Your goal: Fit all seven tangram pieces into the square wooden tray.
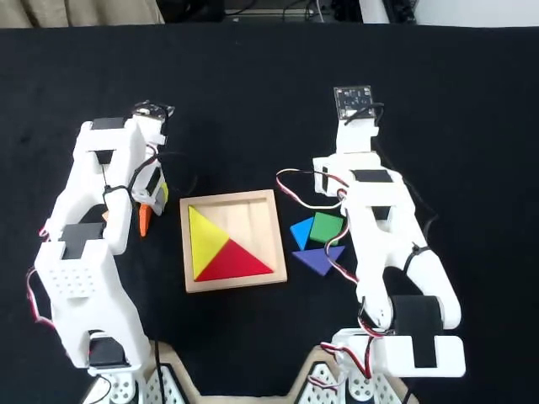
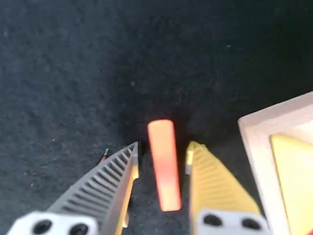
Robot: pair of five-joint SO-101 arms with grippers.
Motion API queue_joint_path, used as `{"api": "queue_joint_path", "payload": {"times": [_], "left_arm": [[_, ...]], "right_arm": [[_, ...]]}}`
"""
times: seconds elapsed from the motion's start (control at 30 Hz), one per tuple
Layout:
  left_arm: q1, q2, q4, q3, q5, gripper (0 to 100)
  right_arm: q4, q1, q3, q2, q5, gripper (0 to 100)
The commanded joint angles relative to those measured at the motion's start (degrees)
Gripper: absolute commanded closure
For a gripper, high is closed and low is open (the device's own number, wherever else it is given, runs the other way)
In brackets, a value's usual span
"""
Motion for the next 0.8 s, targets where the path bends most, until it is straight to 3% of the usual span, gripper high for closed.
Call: {"api": "queue_joint_path", "payload": {"times": [0.0,0.37,0.5,0.67,0.77], "left_arm": [[0.7,-1.2,-1.3,-2.9,-0.3,94],[2.8,-7.4,17.5,-10.7,2.8,97],[8.7,-12.9,24.3,-15.3,14.4,97],[16.5,-19.4,25.0,-16.8,35.6,97],[21.2,-23.2,25.0,-16.7,44.4,97]], "right_arm": [[-1.3,0.7,-0.7,-1.6,0.1,98.5],[-1.3,1.0,-0.8,-1.7,0.1,98.5],[-1.3,1.2,-0.8,-2.1,0.1,98.5],[-1.4,4.6,-0.9,-2.2,-0.2,98.6],[-1.8,6.9,-1.4,-1.9,-0.5,98.6]]}}
